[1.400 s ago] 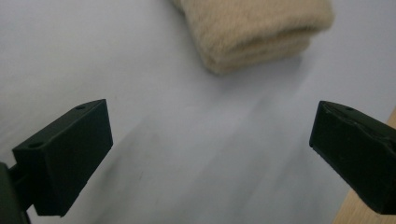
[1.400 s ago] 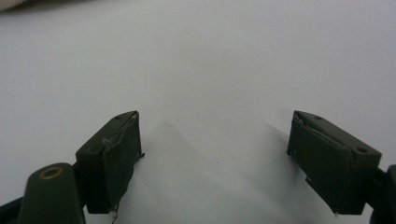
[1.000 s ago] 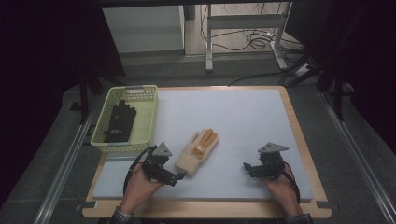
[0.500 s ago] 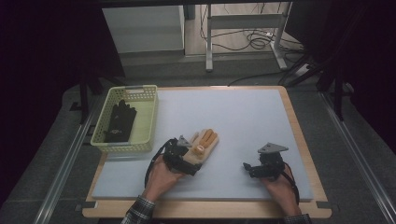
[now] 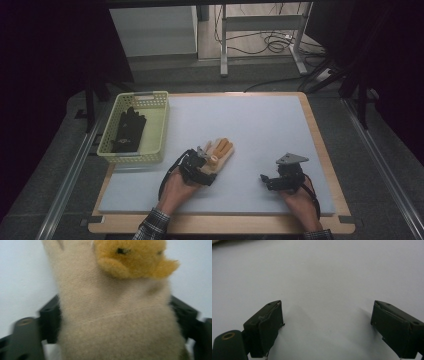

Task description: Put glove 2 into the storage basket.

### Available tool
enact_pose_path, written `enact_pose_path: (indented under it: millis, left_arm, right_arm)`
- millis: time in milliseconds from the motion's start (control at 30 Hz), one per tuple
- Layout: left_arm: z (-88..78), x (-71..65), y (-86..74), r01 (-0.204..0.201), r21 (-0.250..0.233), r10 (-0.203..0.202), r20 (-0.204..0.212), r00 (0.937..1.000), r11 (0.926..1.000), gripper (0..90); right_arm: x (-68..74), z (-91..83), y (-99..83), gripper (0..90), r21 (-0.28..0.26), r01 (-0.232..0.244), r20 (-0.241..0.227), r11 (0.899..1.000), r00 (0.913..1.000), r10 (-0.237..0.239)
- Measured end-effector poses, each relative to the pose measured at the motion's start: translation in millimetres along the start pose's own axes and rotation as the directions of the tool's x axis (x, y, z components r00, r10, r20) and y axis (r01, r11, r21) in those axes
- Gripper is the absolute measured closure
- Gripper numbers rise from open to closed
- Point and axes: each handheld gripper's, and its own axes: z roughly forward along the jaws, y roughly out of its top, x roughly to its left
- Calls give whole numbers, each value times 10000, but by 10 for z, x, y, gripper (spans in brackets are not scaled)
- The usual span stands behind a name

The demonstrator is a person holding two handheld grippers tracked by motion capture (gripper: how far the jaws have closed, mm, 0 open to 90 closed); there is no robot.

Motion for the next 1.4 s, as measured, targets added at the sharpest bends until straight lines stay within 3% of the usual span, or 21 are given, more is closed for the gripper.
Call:
enact_pose_path:
  millis: [167,333,433,733,1000,1233,1400]
  left_arm:
    - [-55,51,-19,127,-177,-126,50,9999,9998,553]
    - [-74,53,-12,-24,-135,27,223,9997,9999,669]
    - [-105,95,-15,152,-280,-138,490,9987,9995,690]
    - [-419,248,89,464,-939,-428,401,9983,9945,692]
    - [-766,386,220,502,-1343,-484,165,9987,9897,688]
    - [-1136,592,340,559,-1460,-637,-493,9968,9877,685]
    - [-1338,798,392,962,-1579,-1108,-864,9901,9828,683]
  right_arm:
    - [1,0,0,103,1,-1,2,10000,10000,1]
    - [2,0,0,103,4,7,11,10000,10000,-7]
    - [2,0,0,103,4,7,13,10000,10000,-7]
    - [2,0,0,103,3,5,13,10000,10000,-5]
    - [1,-1,0,103,7,-13,-2,10000,10000,13]
    - [2,1,-1,103,-7,7,22,10000,10000,-7]
    - [2,1,-1,103,-7,2,17,10000,10000,-2]
